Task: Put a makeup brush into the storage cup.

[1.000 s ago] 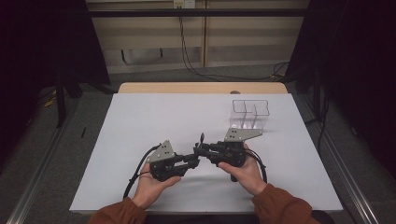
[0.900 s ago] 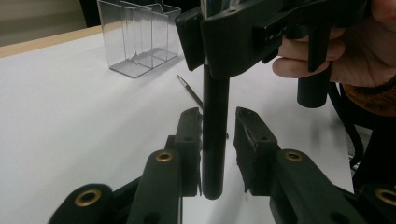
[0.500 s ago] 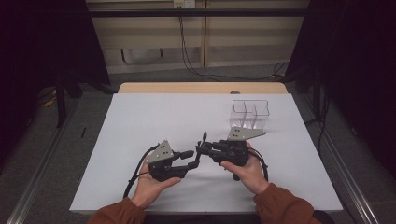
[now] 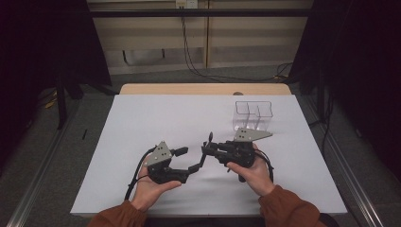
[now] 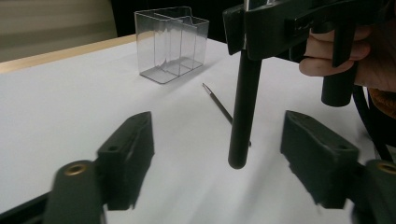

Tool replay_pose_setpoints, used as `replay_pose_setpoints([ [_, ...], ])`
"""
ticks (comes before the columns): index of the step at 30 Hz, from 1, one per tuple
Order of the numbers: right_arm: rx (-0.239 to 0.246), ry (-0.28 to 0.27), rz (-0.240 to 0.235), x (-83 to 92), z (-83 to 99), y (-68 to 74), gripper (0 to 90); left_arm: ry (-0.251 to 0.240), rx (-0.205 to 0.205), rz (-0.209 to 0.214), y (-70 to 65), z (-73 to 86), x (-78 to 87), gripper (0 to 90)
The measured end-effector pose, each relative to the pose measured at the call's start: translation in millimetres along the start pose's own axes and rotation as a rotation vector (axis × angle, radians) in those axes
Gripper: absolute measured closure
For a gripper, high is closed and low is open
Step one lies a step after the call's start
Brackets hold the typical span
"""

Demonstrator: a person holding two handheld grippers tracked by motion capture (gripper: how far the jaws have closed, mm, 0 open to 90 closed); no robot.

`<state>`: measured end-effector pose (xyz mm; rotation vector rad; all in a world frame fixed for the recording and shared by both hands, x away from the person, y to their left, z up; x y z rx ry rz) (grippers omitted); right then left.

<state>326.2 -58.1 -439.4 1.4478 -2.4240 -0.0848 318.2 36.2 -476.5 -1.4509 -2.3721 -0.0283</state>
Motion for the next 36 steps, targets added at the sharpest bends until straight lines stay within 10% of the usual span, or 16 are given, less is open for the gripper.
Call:
replay_pose_setpoints([
  [20,-0.003,-0.007,0.048,23.1,3.6,-13.2,77.3,-0.046,0.078,-0.074,18.3,-6.4,28.3,4.9],
  [36,-0.014,-0.026,0.11,50.2,5.5,-28.6,77.3,-0.065,0.025,-0.139,36.2,-1.5,57.0,1.9],
])
Point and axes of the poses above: each handheld gripper's, and its own axes: x roughly backward along the jaws, z roughly out of its underside, y roughly to its left, the point moved 10 cm from there along -x, roughly forward along the jaws, and after that the axes turned 2 degrees about x, right-handed, at the moved point
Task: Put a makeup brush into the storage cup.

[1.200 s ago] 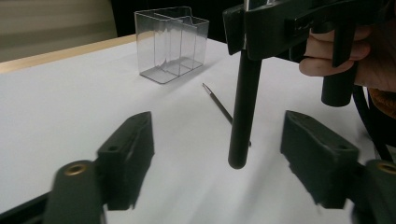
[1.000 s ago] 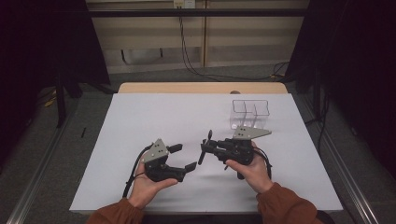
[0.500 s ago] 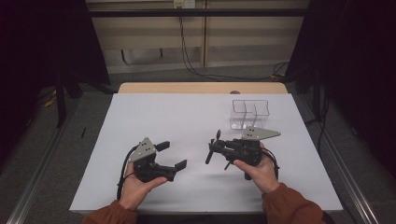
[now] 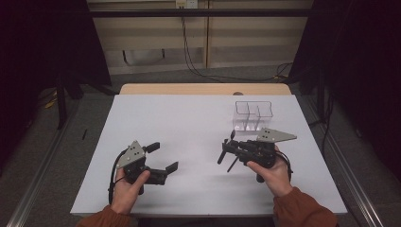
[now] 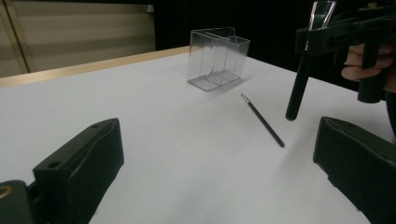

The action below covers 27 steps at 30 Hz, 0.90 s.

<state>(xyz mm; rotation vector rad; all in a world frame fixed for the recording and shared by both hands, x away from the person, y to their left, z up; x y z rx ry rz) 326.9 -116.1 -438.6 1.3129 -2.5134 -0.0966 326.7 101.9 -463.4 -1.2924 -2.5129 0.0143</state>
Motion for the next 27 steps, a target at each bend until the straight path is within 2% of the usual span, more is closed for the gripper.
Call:
replay_pose_setpoints([
  [7,-0.006,-0.007,0.028,10.2,-0.8,-7.7,77.3,0.002,-0.009,-0.029,7.9,0.4,10.9,2.1],
  [13,-0.008,-0.019,0.057,21.9,-2.0,-15.6,77.3,-0.003,-0.001,-0.058,16.8,3.1,22.2,2.2],
  [15,-0.011,-0.026,0.068,26.0,-2.6,-18.8,77.3,-0.013,0.016,-0.069,19.6,5.7,25.6,2.2],
  [18,-0.016,-0.035,0.085,32.5,-3.8,-24.2,77.3,-0.001,0.015,-0.083,24.1,10.8,29.6,2.3],
  [27,-0.017,-0.057,0.129,47.9,-7.8,-37.6,77.2,-0.042,0.035,-0.126,34.2,11.0,44.4,2.3],
])
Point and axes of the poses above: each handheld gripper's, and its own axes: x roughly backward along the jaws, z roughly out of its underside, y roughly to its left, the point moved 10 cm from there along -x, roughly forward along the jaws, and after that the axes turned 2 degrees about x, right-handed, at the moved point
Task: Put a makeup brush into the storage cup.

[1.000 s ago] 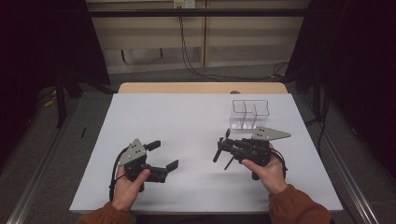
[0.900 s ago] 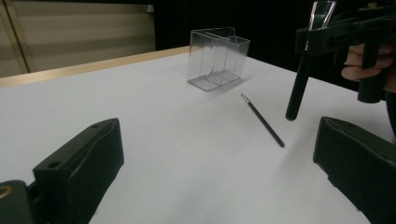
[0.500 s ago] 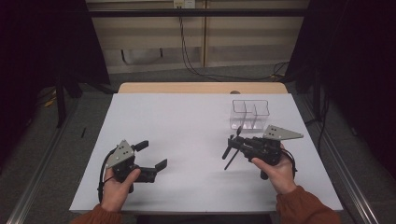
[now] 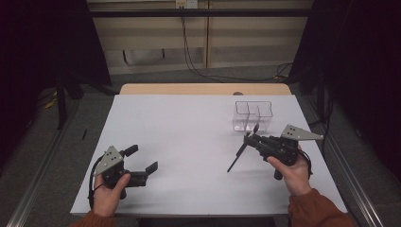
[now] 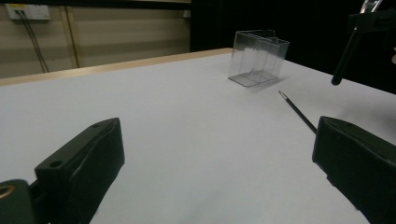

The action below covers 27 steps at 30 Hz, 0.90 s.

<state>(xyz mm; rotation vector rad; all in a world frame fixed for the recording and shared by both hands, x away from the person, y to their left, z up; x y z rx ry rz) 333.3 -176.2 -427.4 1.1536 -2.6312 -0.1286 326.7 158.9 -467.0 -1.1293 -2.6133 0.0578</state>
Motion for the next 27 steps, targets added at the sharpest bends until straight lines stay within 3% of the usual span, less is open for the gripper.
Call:
replay_pose_setpoints([
  [2,0.007,-0.003,0.017,3.4,-2.8,-4.3,77.2,-0.003,-0.008,-0.008,1.5,-0.6,2.4,2.3],
  [11,0.012,-0.002,0.073,16.3,-9.2,-23.8,77.3,-0.016,0.045,-0.024,6.9,3.2,10.1,2.4],
  [16,0.004,-0.015,0.089,17.8,-11.4,-32.5,77.3,-0.006,0.007,-0.026,5.2,3.8,9.2,2.5],
  [27,0.008,-0.014,0.131,13.5,-21.0,-53.9,77.3,0.005,0.017,-0.028,5.5,6.7,6.8,3.1],
])
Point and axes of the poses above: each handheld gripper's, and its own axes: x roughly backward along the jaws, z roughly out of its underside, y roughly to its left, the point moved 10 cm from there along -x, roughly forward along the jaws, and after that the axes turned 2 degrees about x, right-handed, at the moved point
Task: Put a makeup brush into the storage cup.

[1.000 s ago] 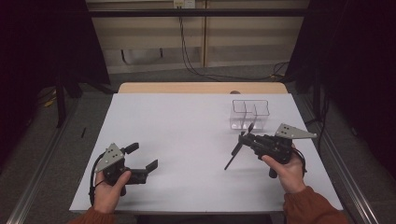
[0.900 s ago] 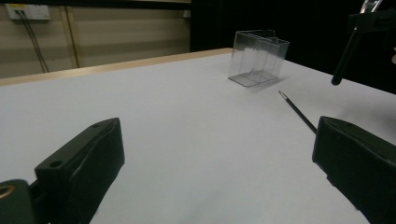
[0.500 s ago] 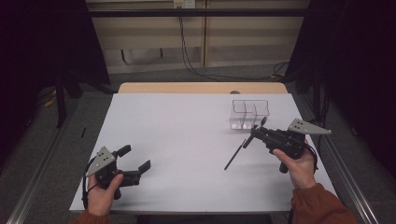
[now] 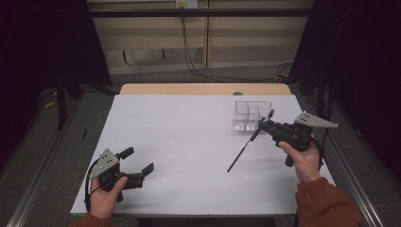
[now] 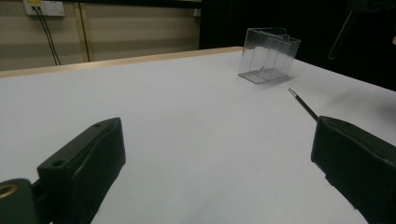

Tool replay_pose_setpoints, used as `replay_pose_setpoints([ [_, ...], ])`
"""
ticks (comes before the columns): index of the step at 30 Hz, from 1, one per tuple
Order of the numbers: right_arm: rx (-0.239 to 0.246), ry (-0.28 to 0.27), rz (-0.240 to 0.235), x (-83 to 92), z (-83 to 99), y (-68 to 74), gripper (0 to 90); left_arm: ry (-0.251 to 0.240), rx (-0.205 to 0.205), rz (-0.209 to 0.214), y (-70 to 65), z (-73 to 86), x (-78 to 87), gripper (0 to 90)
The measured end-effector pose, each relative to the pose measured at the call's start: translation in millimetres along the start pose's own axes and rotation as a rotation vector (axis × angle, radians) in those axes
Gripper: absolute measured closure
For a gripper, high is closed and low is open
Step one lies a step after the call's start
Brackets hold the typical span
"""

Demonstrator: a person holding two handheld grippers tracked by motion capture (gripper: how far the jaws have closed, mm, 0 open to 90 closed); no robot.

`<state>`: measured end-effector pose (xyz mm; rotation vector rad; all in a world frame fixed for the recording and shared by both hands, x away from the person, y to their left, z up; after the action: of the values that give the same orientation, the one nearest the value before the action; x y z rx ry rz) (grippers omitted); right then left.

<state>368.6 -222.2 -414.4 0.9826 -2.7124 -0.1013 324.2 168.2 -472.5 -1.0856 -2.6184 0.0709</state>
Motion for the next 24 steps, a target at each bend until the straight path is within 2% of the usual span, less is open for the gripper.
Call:
replay_pose_setpoints([
  [8,0.026,0.022,0.038,-4.0,-7.8,-13.8,77.3,0.001,-0.011,-0.002,-0.6,-0.6,0.1,3.1],
  [9,0.029,0.02,0.043,-4.3,-9.4,-16.0,77.3,0.007,-0.022,-0.001,-0.4,-0.5,0.1,3.1],
  [16,0.034,0.017,0.085,-5.1,-19.0,-34.2,77.3,0.005,-0.023,-0.002,0.2,-0.6,0.1,3.1],
  [24,0.03,0.015,0.113,-7.8,-26.6,-47.5,77.3,0.001,-0.02,0.001,1.5,-2.7,2.5,2.9],
])
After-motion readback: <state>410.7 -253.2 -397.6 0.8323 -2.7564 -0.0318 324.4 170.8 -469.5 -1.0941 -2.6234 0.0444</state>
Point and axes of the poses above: each handheld gripper's, and its own axes: x roughly backward along the jaws, z roughly out of its underside, y roughly to its left, the point moved 10 cm from there along -x, roughly forward along the jaws, and after that the axes turned 2 degrees about x, right-handed, at the moved point
